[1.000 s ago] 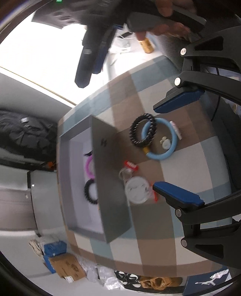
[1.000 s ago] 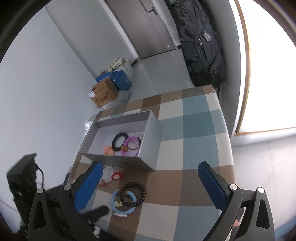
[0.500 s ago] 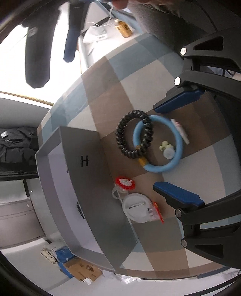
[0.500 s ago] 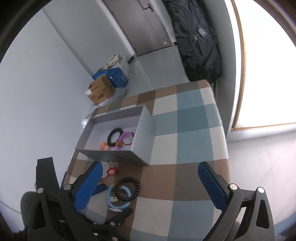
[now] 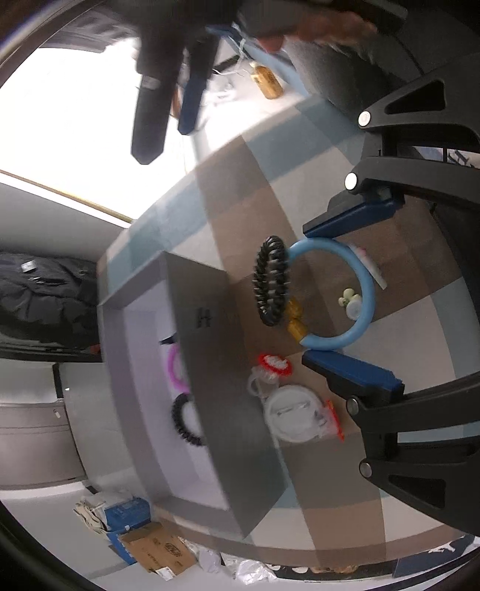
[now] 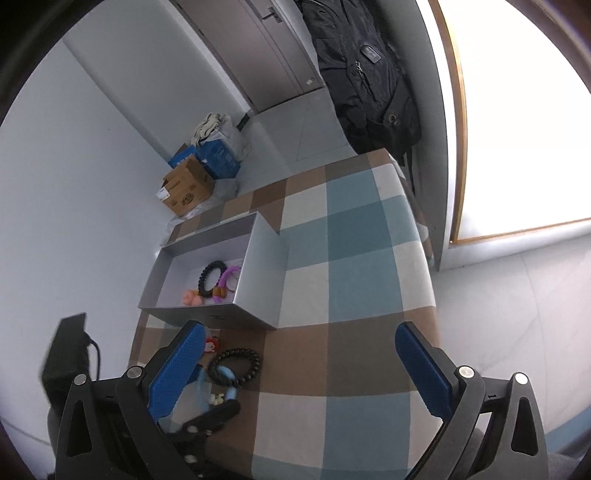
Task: Organize jewelry
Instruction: 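Carry the blue ring toward the box with the left tool while the right tool grasps the black beaded bracelet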
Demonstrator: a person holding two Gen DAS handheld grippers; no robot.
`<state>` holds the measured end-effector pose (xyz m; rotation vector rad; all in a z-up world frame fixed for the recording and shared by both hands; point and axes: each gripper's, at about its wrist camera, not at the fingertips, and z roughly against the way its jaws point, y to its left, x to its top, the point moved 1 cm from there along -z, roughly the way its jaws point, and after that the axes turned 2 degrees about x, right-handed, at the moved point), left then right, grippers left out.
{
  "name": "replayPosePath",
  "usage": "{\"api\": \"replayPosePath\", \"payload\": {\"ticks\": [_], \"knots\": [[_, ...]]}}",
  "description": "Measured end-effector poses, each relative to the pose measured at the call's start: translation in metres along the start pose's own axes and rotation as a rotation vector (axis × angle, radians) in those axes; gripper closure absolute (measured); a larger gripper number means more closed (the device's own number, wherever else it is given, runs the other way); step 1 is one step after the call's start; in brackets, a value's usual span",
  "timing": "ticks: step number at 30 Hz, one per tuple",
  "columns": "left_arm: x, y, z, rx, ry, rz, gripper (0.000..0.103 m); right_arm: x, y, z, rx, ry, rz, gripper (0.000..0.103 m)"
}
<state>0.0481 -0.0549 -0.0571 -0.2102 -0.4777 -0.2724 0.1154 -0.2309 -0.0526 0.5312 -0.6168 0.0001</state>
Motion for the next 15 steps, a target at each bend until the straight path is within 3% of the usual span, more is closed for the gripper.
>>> {"api": "replayPosePath", "payload": {"ticks": [10,15], "knots": [[0.010,0.023,0.028,-0.109,-0.047,0.121,0.046,-0.003,-0.001,-0.006,-0.005,0.024,-0.001,0.000],[0.017,0.038,0.046,-0.094,-0.123,0.183,0.046,-0.008,0.005,-0.014,-0.011,0.057,0.032,0.000]]}}
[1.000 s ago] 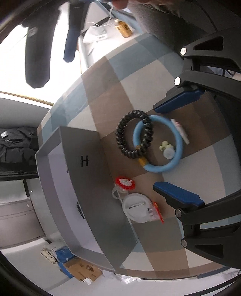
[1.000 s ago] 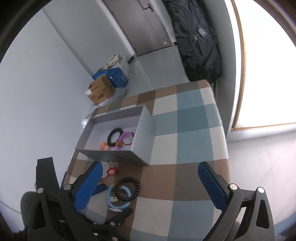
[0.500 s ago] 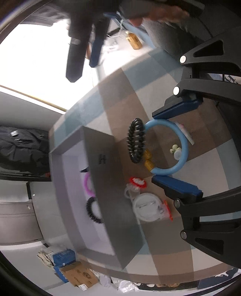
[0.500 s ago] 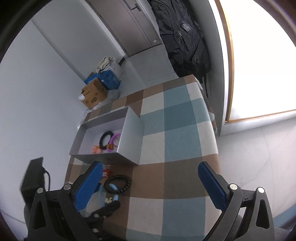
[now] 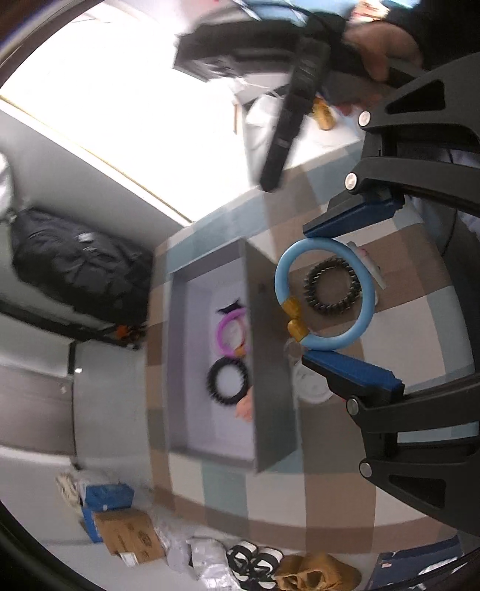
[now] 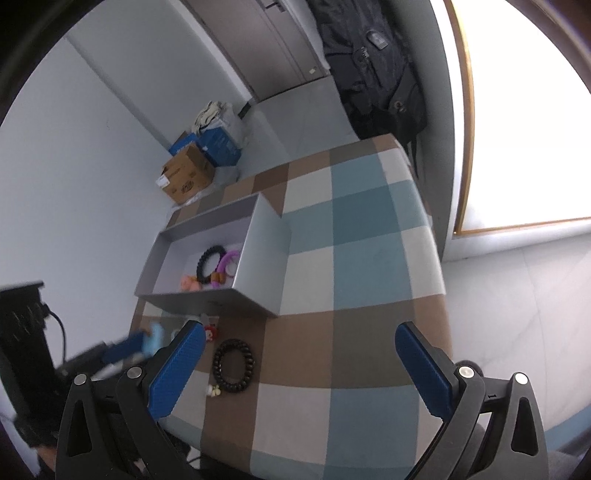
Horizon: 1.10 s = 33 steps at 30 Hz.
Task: Organize jewelry
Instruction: 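Carry the blue ring toward the box with the left tool while the right tool grasps the black beaded bracelet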
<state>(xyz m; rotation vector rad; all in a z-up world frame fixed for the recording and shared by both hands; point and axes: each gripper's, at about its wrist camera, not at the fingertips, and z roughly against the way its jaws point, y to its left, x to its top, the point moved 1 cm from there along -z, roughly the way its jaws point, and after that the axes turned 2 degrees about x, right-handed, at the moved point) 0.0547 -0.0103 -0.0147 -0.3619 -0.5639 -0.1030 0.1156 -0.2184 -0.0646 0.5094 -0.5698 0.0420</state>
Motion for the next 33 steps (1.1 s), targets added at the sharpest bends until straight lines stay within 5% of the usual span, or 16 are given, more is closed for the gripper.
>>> {"api": "replayPosePath", "payload": {"ticks": [9,17,33], "knots": [[0.016,0.036,0.031,0.033,-0.126,0.130,0.046,-0.019,0.041,-0.026,-0.024,0.084,0.213,0.006],[0.022,0.054,0.030,0.018,-0.124,0.196,0.046,-0.033,0.059,-0.054,0.013,0.165,0.224,0.025],[0.021,0.053,0.031,0.008,-0.109,0.175,0.046,-0.043,0.095,-0.078,-0.117,0.160,0.385,0.056]]}}
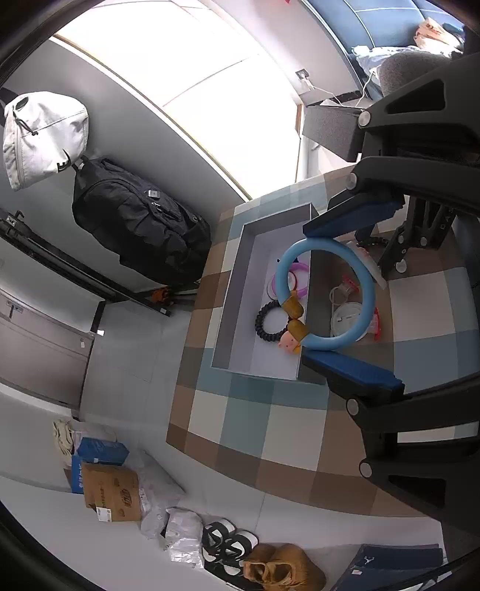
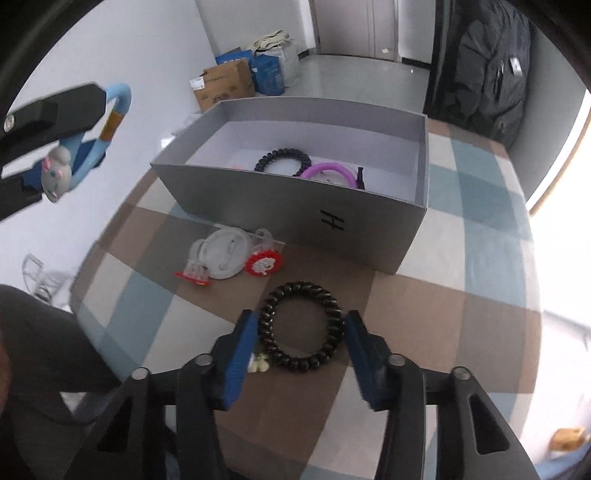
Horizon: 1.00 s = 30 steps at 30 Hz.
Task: Organize jewelry
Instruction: 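Carry the blue ring toward the box with the left tool while the right tool grasps the black beaded bracelet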
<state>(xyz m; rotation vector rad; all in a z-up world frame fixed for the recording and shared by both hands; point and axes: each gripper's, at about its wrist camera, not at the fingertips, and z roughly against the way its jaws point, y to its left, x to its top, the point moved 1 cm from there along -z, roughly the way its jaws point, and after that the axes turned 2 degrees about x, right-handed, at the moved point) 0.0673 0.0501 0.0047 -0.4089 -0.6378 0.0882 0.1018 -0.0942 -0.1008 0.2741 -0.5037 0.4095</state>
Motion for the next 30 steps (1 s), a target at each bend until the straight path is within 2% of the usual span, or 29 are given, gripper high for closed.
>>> {"api": "replayPosePath", "payload": {"ticks": [7,8,9,15,24,27,30], "knots": [[-0.001,-0.002,0.000,0.002,0.004,-0.006,0.046,-0.003,-0.005,0.003,0.028,-0.010,-0.013,0.065],[-0.002,-0.003,0.000,0.003,0.006,-0.008,0.046,-0.003,-0.007,0.005,0.028,-0.017,-0.023,0.068],[-0.002,-0.003,-0.001,0.007,0.005,-0.010,0.046,0.000,-0.007,0.005,0.026,-0.017,-0.029,0.082],[-0.003,-0.003,-0.001,0.012,0.009,-0.009,0.046,-0.002,-0.018,0.004,0.033,0.005,-0.066,0.094],[-0.003,-0.004,-0.002,0.019,0.009,-0.001,0.046,0.001,0.015,-0.003,-0.104,0.004,0.153,0.095],[-0.003,-0.003,-0.003,0.024,0.009,-0.001,0.046,0.002,0.019,-0.002,-0.121,-0.009,0.170,0.095],[-0.002,0.000,-0.002,0.028,0.006,0.008,0.046,0.004,0.016,0.012,-0.093,-0.054,0.137,0.095]]}}
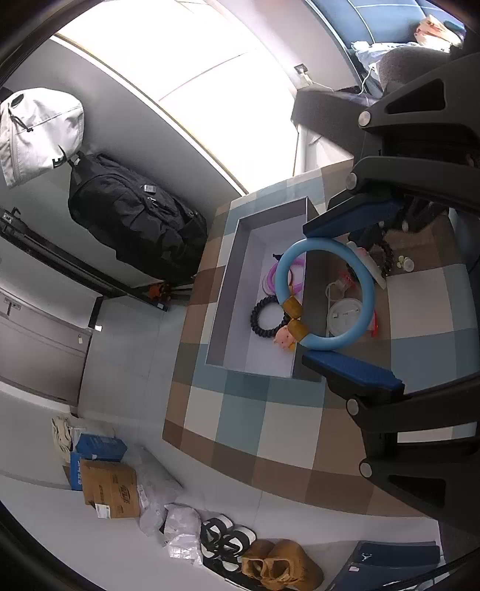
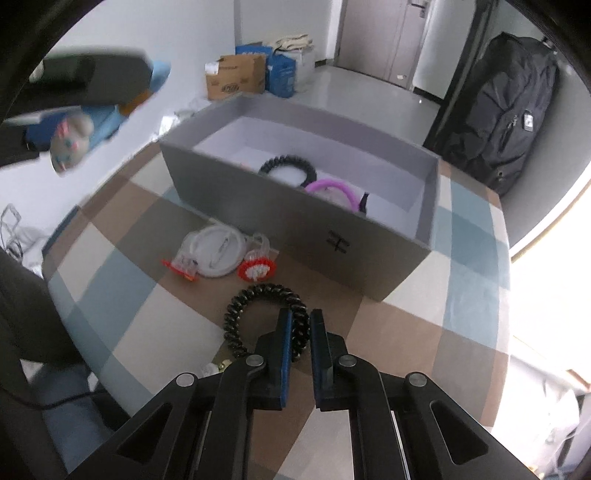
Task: Organize jewelry
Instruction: 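Carry the blue ring toward the box with the left tool while the right tool grasps the black beaded bracelet, then lower the blue ring and black bracelet into the gray box and open both tools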
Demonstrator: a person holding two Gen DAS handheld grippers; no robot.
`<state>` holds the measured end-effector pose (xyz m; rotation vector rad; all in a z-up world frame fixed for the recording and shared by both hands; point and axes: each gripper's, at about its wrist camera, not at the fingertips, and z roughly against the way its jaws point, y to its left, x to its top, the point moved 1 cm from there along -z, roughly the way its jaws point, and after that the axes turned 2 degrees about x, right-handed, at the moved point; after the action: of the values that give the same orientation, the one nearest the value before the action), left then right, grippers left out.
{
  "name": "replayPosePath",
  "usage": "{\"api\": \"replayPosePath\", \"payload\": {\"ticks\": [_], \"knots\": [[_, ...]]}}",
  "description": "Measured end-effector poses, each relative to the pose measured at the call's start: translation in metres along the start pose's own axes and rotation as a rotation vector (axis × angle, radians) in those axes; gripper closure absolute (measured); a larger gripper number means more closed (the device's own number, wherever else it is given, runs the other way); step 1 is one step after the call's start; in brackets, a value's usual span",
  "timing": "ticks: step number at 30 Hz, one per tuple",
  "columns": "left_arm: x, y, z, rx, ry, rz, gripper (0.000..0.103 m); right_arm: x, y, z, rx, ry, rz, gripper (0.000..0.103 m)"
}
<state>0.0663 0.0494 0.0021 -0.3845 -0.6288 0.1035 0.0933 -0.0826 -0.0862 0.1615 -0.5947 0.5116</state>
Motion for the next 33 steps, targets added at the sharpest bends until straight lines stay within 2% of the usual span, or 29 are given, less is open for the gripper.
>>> {"api": "replayPosePath", "payload": {"ticks": [8,14,24,33], "knots": [[0.007,0.010,-0.002,0.012,-0.011,0.048,0.046,0.011,-0.025,0.041,0.094,-0.162,-0.123,0.095],[0.016,0.006,-0.007,0.035,-0.021,0.034,0.046,0.028,-0.036,0.054,0.135,-0.228,-0.168,0.095],[0.037,-0.003,-0.025,0.069,-0.026,-0.004,0.046,0.059,-0.054,0.052,0.166,-0.273,-0.214,0.095],[0.051,0.003,-0.051,0.073,0.017,0.042,0.046,0.072,-0.071,0.035,0.179,-0.262,-0.264,0.095]]}}
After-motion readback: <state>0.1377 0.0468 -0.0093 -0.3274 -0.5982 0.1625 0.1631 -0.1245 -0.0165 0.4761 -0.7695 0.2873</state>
